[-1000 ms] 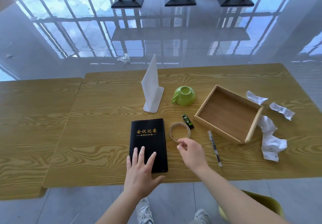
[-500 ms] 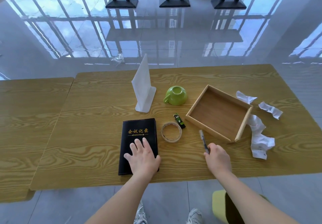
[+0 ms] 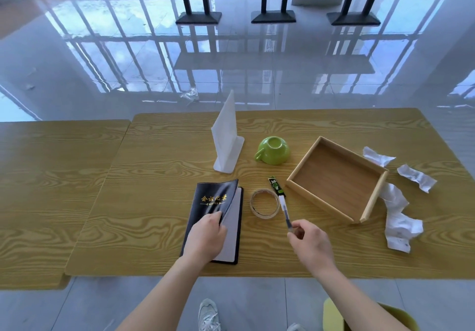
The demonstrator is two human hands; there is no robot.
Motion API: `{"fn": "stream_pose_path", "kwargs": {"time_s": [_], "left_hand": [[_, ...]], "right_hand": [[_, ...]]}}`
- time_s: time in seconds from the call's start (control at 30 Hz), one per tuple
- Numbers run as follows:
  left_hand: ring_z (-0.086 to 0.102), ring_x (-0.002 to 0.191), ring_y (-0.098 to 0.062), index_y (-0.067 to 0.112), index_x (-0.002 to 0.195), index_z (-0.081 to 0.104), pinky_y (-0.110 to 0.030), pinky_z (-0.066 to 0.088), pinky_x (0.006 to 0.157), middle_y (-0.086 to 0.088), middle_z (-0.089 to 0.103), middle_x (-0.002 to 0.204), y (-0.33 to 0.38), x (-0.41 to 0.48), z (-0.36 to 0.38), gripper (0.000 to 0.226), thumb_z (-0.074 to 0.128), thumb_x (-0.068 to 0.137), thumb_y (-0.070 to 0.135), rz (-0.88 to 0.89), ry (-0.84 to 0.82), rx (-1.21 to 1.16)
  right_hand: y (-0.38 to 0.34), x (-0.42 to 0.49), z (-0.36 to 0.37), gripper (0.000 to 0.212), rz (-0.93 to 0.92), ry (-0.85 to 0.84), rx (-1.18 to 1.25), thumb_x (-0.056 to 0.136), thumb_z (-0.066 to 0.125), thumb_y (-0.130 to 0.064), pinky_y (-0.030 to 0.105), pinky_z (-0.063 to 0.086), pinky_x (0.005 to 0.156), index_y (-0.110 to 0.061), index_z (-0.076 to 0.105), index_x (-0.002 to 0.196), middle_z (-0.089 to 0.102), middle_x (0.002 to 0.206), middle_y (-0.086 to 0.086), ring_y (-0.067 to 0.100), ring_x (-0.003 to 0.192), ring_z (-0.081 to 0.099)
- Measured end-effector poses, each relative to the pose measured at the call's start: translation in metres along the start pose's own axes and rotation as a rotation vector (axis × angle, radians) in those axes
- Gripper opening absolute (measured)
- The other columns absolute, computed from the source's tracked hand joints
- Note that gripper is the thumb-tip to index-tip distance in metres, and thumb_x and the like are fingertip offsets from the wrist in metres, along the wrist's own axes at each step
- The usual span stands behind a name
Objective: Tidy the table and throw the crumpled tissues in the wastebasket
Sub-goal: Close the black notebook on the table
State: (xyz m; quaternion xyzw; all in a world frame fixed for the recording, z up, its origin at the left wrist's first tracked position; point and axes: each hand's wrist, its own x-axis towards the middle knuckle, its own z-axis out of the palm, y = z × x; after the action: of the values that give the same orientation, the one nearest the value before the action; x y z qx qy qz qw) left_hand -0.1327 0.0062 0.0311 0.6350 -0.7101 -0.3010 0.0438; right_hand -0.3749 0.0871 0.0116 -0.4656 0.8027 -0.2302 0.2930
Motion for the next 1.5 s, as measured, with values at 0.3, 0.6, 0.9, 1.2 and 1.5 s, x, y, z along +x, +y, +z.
{"fn": "stream_pose_path", "kwargs": {"time_s": [0.3,0.6,0.9,1.2,1.5], "left_hand": [[0.061,0.073,-0.029,0.034,0.114,0.06,-0.033,0.043,0.061,-0.001,0.071,0.085,-0.033,-0.024,-0.057,0.043,0.042,0.089,0.004,-0.028,0.148,-0.418],[0.064,0.082,-0.019,0.036,0.122,0.059,-0.04,0.051,0.071,0.008,0.07,0.093,-0.06,-0.029,-0.08,0.05,0.042,0.09,0.002,-0.027,0.202,-0.598],[0.059,0.072,-0.012,0.026,0.138,0.051,-0.037,0.05,0.075,0.003,0.071,0.109,-0.057,-0.031,-0.066,0.054,0.044,0.089,0.003,-0.069,0.18,-0.625],[0.06,0.067,-0.003,0.031,0.142,0.046,-0.023,0.048,0.066,0.016,0.068,0.108,-0.041,-0.029,-0.053,0.057,0.051,0.09,0.01,-0.028,0.167,-0.507],[0.055,0.119,-0.019,0.027,0.145,0.041,-0.034,0.047,0.089,0.003,0.058,0.134,-0.003,-0.022,-0.003,0.057,0.051,0.089,0.023,-0.041,0.213,-0.144]], "right_hand": [[-0.083,0.01,0.054,0.026,0.021,-0.302,0.203,0.087,0.069,-0.023,0.04,0.062,0.075,-0.018,0.069,0.112,0.073,0.09,0.0,0.018,0.072,0.074],[-0.137,0.023,0.118,0.028,0.138,-0.377,0.126,0.09,0.065,-0.021,0.031,0.063,0.063,-0.014,0.068,0.117,0.075,0.083,0.004,0.016,0.066,0.073],[-0.146,0.021,0.15,0.04,0.071,-0.512,0.214,0.091,0.047,-0.002,0.038,0.059,0.071,-0.018,0.07,0.119,0.071,0.092,0.005,0.026,0.072,0.065],[-0.118,0.019,0.121,0.037,0.262,-0.474,0.583,0.095,0.04,0.008,0.037,0.058,0.068,-0.009,0.065,0.117,0.07,0.099,0.011,0.023,0.076,0.064],[-0.058,0.022,0.085,0.022,0.329,-0.202,0.535,0.098,0.05,-0.014,0.049,0.059,0.085,-0.017,0.068,0.112,0.072,0.102,0.002,0.023,0.093,0.069]]}}
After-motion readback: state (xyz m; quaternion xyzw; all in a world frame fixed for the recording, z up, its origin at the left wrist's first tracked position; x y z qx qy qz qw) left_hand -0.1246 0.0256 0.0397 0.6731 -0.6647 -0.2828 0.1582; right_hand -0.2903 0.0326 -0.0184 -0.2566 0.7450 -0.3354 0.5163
